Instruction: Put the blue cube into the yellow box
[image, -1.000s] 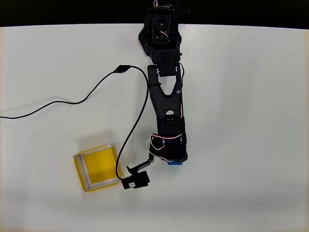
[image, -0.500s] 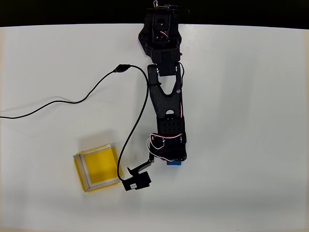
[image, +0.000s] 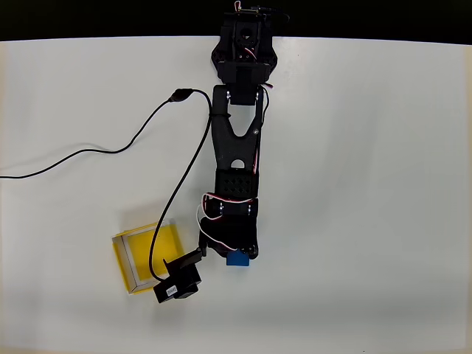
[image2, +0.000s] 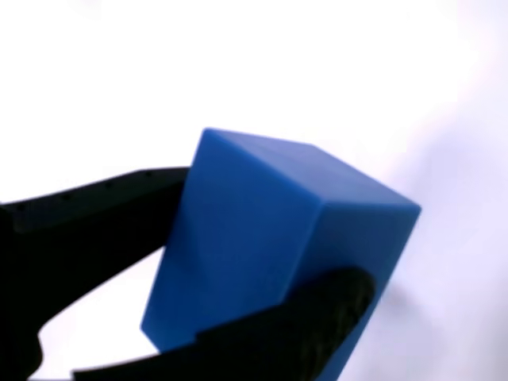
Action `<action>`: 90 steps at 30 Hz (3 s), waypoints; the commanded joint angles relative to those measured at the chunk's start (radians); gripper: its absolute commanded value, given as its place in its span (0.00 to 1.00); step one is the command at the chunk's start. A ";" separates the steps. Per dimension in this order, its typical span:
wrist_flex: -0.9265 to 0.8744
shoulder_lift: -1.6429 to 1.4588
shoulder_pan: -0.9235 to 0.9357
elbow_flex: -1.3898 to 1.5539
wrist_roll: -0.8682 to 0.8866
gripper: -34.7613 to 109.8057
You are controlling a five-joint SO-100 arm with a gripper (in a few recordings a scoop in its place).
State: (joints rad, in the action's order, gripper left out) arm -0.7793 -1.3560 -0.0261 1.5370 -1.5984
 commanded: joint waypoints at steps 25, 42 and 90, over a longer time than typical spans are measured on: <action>0.351 -0.054 0.448 -0.175 -0.169 0.35; 0.344 0.103 0.391 -0.195 -0.087 0.35; -0.103 -1.285 -0.107 0.893 -0.054 0.29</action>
State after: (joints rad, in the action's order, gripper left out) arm -0.8283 -2.4958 -0.0920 2.3945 -1.6567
